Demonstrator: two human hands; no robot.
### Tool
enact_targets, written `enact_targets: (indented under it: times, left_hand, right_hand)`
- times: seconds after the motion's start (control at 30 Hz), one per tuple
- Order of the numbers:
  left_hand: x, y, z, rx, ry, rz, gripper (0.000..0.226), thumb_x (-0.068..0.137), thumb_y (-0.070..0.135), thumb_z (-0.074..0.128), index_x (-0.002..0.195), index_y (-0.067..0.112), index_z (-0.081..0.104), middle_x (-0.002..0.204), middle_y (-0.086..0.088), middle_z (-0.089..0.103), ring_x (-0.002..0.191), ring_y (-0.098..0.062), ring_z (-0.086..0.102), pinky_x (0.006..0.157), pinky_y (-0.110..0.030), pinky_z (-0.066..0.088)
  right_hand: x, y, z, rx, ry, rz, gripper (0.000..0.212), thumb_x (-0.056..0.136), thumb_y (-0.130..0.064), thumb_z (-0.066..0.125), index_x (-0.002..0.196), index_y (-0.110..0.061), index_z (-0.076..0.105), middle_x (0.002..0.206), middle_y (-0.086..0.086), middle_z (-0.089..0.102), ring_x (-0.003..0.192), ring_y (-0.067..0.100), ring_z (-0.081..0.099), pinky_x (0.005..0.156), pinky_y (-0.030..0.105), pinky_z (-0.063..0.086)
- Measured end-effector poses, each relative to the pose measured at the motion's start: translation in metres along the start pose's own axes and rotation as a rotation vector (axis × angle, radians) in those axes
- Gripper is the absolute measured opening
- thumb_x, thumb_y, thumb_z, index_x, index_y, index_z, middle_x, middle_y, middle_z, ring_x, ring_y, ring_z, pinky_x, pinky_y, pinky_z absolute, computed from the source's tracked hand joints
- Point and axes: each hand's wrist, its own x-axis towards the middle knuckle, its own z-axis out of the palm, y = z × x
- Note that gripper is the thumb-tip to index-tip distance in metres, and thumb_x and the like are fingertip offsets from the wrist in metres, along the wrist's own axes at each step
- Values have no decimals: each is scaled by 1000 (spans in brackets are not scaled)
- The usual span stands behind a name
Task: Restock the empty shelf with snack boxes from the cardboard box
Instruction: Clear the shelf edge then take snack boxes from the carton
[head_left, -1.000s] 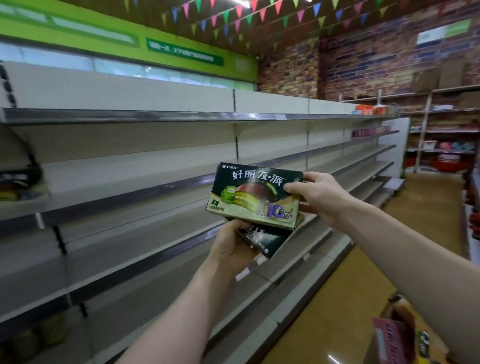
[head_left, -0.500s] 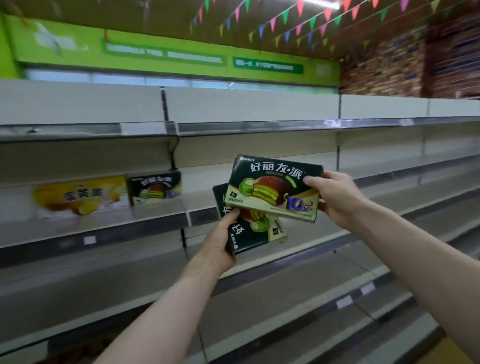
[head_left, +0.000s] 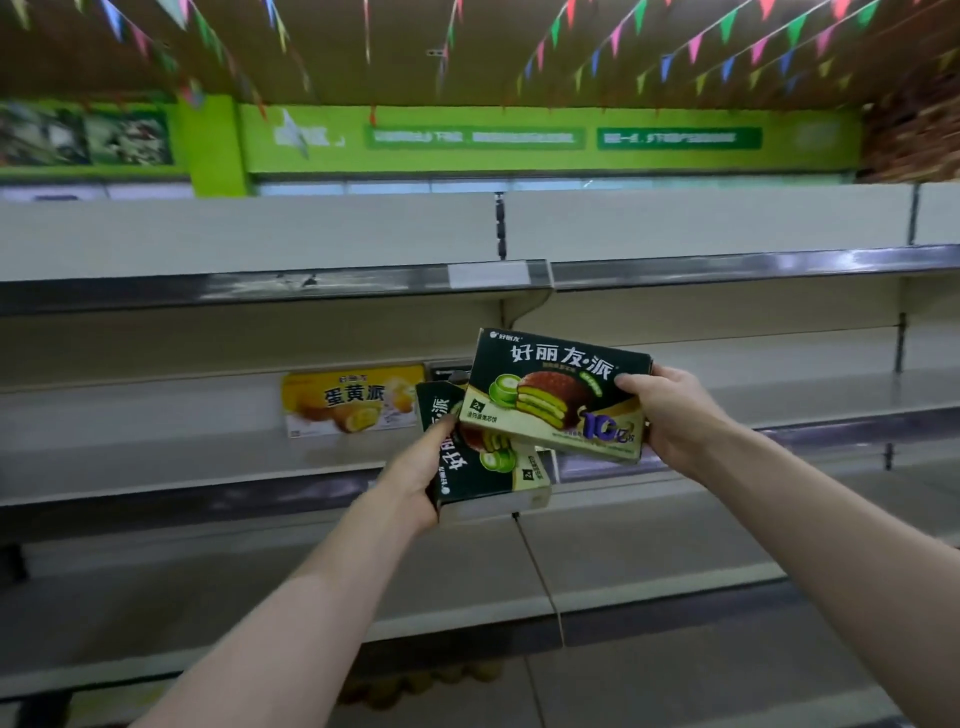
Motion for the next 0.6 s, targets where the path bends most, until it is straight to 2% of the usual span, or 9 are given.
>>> enact_targets:
  times: [0.13, 0.33, 0.43, 0.5, 0.6]
  left_hand:
    - [10, 18, -21, 49, 67, 36, 27, 92, 31, 65, 101, 6, 65, 82, -18, 74, 70, -28, 72, 76, -47, 58]
    - [28, 34, -37, 49, 179, 54, 18, 94, 23, 61, 93, 6, 62, 64, -16, 71, 50, -26, 69, 44, -41, 56]
    - [41, 39, -43, 25, 238, 71, 18, 96, 23, 58, 92, 7, 63, 61, -15, 70, 47, -24, 68, 44, -40, 55]
    - [52, 42, -45, -8, 273, 87, 16, 96, 22, 59, 96, 6, 63, 62, -16, 70, 48, -25, 68, 44, -41, 55]
    - [67, 46, -41, -46, 318, 103, 15, 97, 20, 57, 91, 6, 57, 54, -15, 67, 41, -25, 65, 45, -45, 54]
  right_hand:
    - [25, 9, 24, 20, -12, 37, 8, 98, -6, 49, 106, -7, 50, 85, 14, 64, 69, 24, 64, 60, 39, 55]
    - [67, 19, 36, 56, -30, 51, 14, 97, -3, 48, 110, -3, 51, 82, 14, 63, 52, 19, 63, 48, 30, 54]
    - [93, 16, 34, 67, -47, 34, 18, 97, -2, 48, 114, -4, 52, 81, 12, 62, 63, 23, 61, 58, 36, 53]
    - [109, 16, 30, 62, -45, 31, 18, 96, -3, 49, 114, -4, 50, 82, 13, 62, 65, 24, 61, 59, 36, 52]
    - [130, 23, 24, 42, -43, 10, 15, 96, 0, 50, 110, -5, 52, 80, 13, 62, 65, 25, 61, 60, 38, 52]
